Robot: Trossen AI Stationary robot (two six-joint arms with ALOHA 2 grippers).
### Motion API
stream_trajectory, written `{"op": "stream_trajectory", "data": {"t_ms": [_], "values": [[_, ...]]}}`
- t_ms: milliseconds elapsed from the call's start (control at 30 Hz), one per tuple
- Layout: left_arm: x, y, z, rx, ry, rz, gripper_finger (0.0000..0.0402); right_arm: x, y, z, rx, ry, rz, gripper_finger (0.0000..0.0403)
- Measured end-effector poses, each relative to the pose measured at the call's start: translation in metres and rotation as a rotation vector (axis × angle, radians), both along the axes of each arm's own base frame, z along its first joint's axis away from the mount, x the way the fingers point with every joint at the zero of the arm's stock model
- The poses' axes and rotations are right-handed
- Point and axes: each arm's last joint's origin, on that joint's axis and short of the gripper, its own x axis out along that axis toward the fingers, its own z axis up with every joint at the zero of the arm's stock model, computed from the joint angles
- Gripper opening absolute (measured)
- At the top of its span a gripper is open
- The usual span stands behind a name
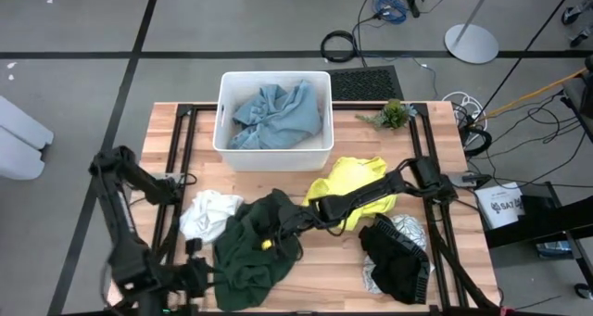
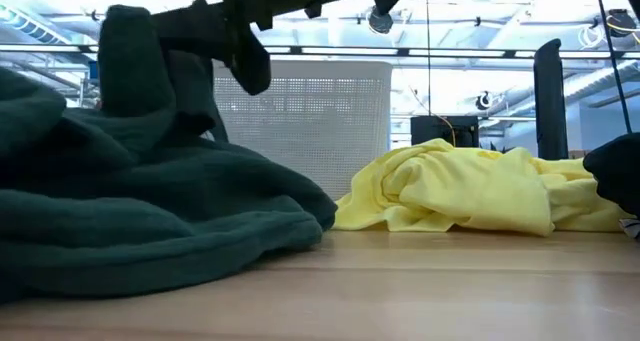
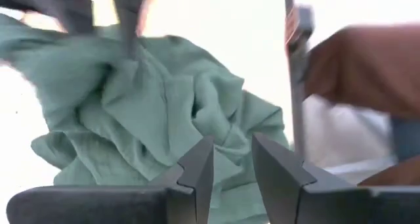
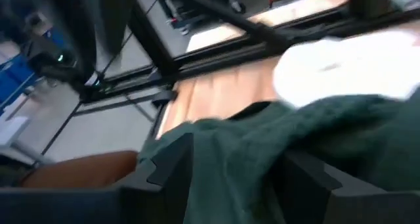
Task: Fold laundry
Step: Fold the green shirt
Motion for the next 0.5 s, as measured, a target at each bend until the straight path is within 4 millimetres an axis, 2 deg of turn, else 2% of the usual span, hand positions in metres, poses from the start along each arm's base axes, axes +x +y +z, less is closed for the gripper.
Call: {"op": "stream_trajectory", "data": {"t_ms": [67, 167, 267, 367, 500], "values": [[-0.01, 0.003, 0.006, -0.052, -0.022, 0.018, 0.0113, -0.002, 0.007, -0.002, -0.003, 0.01, 0.011, 0.0178], [-0.018, 0.003, -0.005, -0.083, 0.026, 0.043, 0.0113, -0.004, 0.014, -0.002, -0.011, 0.005, 0.006, 0.0178], [-0.021, 0.0, -0.028, -0.079, 0.159, 0.048, 0.0114, -0.007, 0.021, -0.006, -0.019, 0.031, 0.018, 0.0178], [-0.018, -0.003, -0.06, -0.029, 0.303, 0.074, 0.0114, -0.01, 0.028, -0.008, -0.026, 0.057, 0.035, 0.0178], [-0.005, -0.004, -0.093, 0.049, 0.364, 0.151, 0.0114, -0.01, 0.027, -0.008, -0.022, 0.055, 0.032, 0.0178]]}}
